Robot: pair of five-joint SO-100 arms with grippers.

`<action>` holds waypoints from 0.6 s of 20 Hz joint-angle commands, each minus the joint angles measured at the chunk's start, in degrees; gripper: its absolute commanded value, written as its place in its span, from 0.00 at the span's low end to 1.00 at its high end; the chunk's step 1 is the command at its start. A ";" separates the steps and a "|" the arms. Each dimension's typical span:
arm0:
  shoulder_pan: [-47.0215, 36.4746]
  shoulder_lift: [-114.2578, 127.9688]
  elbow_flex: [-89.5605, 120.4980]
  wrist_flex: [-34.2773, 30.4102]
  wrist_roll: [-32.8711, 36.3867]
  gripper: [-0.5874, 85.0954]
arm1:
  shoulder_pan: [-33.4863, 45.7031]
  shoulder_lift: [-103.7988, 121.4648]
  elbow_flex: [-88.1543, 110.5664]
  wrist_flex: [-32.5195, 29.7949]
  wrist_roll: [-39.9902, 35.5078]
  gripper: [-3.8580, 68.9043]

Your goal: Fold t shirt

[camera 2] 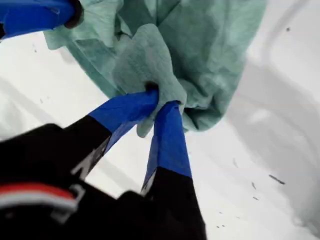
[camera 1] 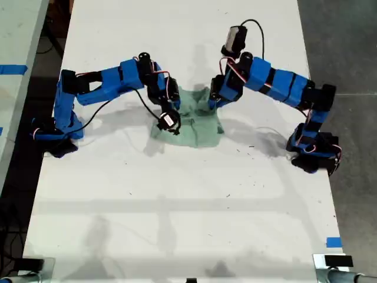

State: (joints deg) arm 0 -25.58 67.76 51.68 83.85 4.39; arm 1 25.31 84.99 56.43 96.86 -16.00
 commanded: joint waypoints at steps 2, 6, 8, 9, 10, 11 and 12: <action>-5.80 -2.81 -1.32 -5.27 4.57 0.08 | 8.53 -4.22 -0.62 0.62 -5.98 0.07; -9.23 -6.15 -1.49 -5.19 9.32 0.20 | 13.27 -12.22 -3.25 0.70 -12.13 0.45; -10.02 -2.02 -1.41 -3.25 10.11 0.21 | 14.59 -10.11 -2.81 2.46 -13.54 0.46; -10.28 1.93 -1.41 -2.46 10.72 0.20 | 15.03 -6.68 -0.97 2.64 -13.80 0.46; -10.63 6.77 -1.41 -1.93 12.04 0.19 | 15.56 -2.72 0.62 3.25 -13.97 0.46; -11.07 12.39 -1.41 -0.88 13.10 0.17 | 16.00 2.64 3.34 3.52 -13.62 0.45; -11.51 18.28 -1.41 0.70 14.50 0.12 | 16.44 9.14 7.47 3.60 -13.01 0.30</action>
State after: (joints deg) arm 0 -35.51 71.72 51.68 82.62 16.70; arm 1 40.52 80.68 60.47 99.23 -28.83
